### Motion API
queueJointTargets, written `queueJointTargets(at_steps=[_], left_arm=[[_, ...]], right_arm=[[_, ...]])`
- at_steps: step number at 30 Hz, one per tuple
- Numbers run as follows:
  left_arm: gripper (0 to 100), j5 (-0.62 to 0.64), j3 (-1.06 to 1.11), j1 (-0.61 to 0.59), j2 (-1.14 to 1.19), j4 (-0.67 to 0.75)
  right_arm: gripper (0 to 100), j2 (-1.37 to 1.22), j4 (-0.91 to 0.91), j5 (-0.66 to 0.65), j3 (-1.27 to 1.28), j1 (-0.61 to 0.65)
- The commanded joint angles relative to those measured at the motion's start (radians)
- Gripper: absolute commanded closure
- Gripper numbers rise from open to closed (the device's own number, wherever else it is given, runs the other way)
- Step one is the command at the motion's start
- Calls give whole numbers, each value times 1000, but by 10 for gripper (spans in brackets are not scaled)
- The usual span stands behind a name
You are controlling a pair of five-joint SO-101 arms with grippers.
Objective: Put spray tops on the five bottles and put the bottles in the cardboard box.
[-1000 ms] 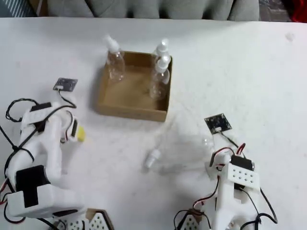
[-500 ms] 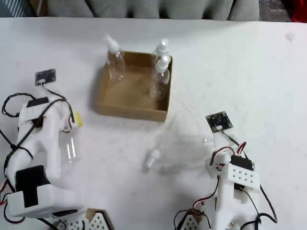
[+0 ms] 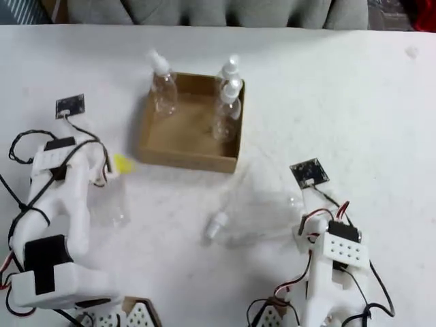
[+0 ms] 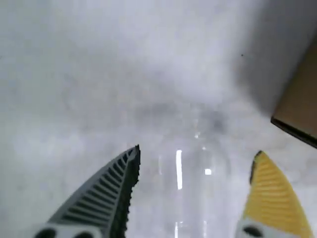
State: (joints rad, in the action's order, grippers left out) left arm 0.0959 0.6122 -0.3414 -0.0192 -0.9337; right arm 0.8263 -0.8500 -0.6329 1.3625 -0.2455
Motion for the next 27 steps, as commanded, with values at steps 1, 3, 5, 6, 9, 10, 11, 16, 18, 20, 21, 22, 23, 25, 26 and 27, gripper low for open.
queueJointTargets(at_steps=[1, 3, 5, 6, 9, 10, 11, 16, 18, 20, 21, 22, 23, 25, 26, 27], left_arm=[[614, -55, -51, 10, -18, 15], [623, -120, -51, 10, -18, 15], [635, -175, -51, 10, -18, 14], [640, -192, -51, 10, -18, 14], [645, -219, -51, 16, -19, 14], [645, -219, -49, 18, -18, 14], [645, -221, -49, 25, -18, 14], [645, -219, -37, 64, 13, 14], [646, -210, -41, 67, 48, 15], [646, -209, -72, 62, 77, 12], [646, -199, -87, 56, 85, 5], [646, -181, -100, 48, 96, -2], [646, -163, -106, 48, 101, -2], [646, -135, -109, 50, 104, 0], [647, -121, -109, 50, 104, 5], [650, -104, -109, 51, 104, 6]], right_arm=[[979, 10, 8, -11, -5, 4], [979, 10, 10, -11, -5, 4], [979, 10, 10, -11, -5, 4], [979, 10, 10, -11, -5, 4], [978, 10, 10, -11, -5, 4], [978, 10, 10, -11, -5, 4], [978, 10, 10, -11, -5, 4], [979, 10, 10, -11, -5, 4], [979, 10, 10, -11, -5, 4], [979, 10, 10, -11, -5, 4], [979, 10, 10, -11, -5, 4], [979, 10, 10, -11, -5, 4], [979, 10, 10, -11, -5, 4], [979, 10, 10, -11, -5, 4], [980, 10, 10, -11, -5, 4], [980, 10, 10, -11, -5, 4]])
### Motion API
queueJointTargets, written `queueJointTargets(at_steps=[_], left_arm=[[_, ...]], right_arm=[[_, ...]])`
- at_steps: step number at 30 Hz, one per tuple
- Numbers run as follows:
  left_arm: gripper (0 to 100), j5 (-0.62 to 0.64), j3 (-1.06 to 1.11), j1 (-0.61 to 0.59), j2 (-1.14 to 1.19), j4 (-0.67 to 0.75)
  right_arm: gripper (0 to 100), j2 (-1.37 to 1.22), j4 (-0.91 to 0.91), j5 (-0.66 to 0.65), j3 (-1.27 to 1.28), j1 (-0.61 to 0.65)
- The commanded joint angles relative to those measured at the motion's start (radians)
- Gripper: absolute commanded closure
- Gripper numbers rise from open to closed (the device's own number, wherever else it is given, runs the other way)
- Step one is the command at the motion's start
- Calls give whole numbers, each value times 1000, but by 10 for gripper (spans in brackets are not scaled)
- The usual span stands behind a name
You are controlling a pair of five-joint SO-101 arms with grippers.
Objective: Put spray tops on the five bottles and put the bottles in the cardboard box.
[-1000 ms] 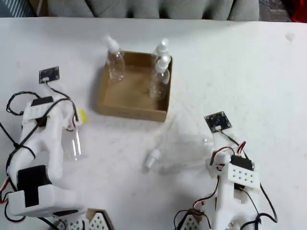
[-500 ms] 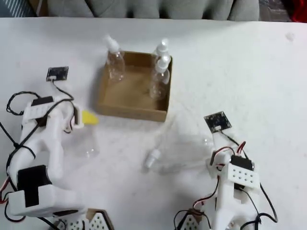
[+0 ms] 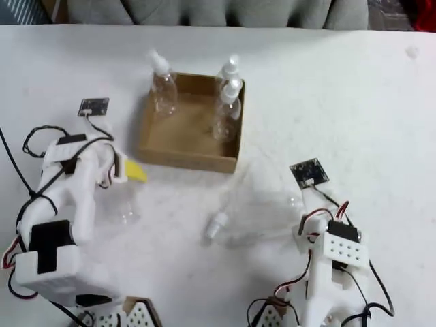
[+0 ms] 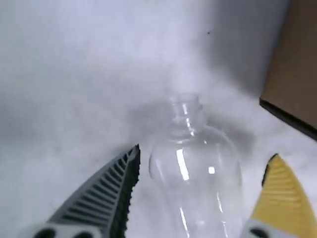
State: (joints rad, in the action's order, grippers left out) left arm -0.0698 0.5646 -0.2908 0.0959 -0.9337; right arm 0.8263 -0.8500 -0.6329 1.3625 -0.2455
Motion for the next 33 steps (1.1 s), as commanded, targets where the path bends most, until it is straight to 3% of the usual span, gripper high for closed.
queueJointTargets(at_steps=[1, 10, 23, 30, 33], left_arm=[[665, 69, -64, 1, -10, 6], [991, -75, -58, 42, -8, 2], [979, -60, -63, -2, -16, 2], [979, -61, -68, -24, -12, 6], [977, -68, -64, -24, -12, 6]], right_arm=[[980, 10, 10, -11, -5, 4], [980, 10, 10, -11, -5, 2], [981, 18, -1, -2, -9, 2], [981, 19, -242, -2, -180, 4], [981, 10, -199, 25, -146, 22]])
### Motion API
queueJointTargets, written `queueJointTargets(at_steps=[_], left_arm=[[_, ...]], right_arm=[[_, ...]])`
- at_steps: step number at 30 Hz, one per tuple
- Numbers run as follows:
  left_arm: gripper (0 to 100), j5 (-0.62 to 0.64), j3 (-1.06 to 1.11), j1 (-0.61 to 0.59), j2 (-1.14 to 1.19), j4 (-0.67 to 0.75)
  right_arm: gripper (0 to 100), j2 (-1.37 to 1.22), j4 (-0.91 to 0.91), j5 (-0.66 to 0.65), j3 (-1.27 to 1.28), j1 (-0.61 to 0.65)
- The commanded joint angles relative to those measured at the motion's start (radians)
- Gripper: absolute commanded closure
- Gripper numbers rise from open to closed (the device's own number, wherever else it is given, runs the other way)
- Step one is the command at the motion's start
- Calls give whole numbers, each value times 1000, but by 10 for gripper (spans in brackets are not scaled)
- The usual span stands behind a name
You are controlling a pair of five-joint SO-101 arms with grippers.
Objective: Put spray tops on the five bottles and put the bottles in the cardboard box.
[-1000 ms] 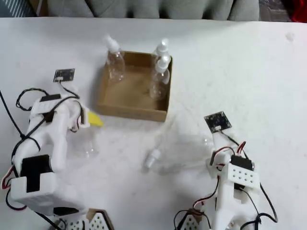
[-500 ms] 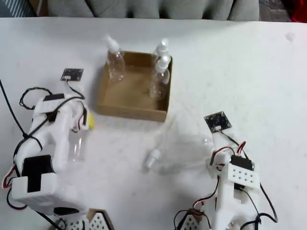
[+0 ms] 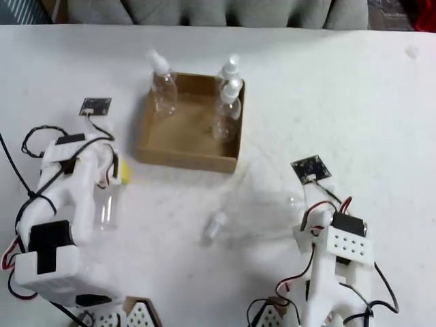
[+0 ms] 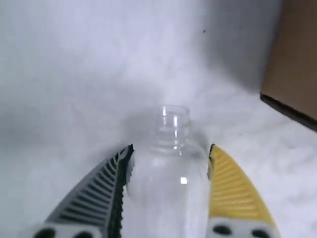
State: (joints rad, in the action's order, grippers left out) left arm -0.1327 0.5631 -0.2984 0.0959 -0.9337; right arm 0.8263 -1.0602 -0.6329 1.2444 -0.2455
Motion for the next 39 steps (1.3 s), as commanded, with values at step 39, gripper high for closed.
queueJointTargets(at_steps=[39], left_arm=[[771, -295, -63, -10, -13, -23]], right_arm=[[981, 10, 137, 37, 80, 22]])
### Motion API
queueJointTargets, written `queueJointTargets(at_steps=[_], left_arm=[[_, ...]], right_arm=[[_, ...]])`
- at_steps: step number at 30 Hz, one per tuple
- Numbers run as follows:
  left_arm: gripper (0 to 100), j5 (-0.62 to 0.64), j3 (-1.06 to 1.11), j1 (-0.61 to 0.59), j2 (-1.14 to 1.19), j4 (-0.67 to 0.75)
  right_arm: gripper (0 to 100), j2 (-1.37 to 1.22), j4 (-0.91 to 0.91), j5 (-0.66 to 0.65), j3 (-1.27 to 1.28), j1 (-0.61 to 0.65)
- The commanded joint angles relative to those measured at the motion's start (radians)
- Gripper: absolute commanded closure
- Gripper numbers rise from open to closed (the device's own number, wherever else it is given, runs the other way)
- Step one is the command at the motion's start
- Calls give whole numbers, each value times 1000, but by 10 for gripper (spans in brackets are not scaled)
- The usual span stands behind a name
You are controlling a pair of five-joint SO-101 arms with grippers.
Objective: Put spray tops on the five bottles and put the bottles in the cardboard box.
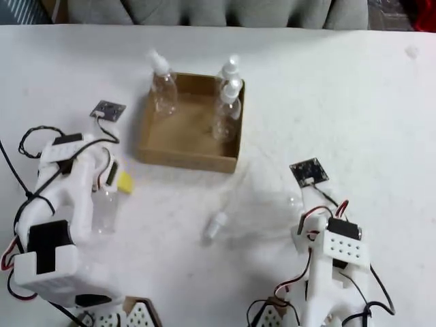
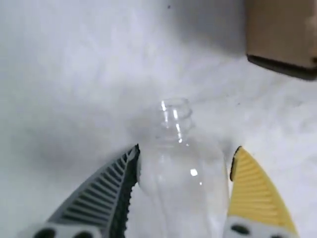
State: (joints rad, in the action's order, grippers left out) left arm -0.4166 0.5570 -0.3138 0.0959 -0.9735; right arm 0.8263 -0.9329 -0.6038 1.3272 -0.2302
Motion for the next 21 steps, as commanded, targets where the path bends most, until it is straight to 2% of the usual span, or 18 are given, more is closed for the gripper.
queueJointTargets(at_steps=[1, 5, 10, 17, 21], left_arm=[[805, -11, -57, 5, -12, 21], [976, -9, -60, 5, -10, 26], [982, 2, -60, -1, -10, 26], [979, 150, -61, -41, -12, 66], [976, 278, -61, -74, -12, 100]], right_arm=[[981, 10, 10, 8, -3, 7], [981, 10, 10, -18, -3, 5], [981, 10, 8, -25, -3, 5], [980, 19, -4, -34, -40, 13], [978, 15, -177, -60, -238, 15]])
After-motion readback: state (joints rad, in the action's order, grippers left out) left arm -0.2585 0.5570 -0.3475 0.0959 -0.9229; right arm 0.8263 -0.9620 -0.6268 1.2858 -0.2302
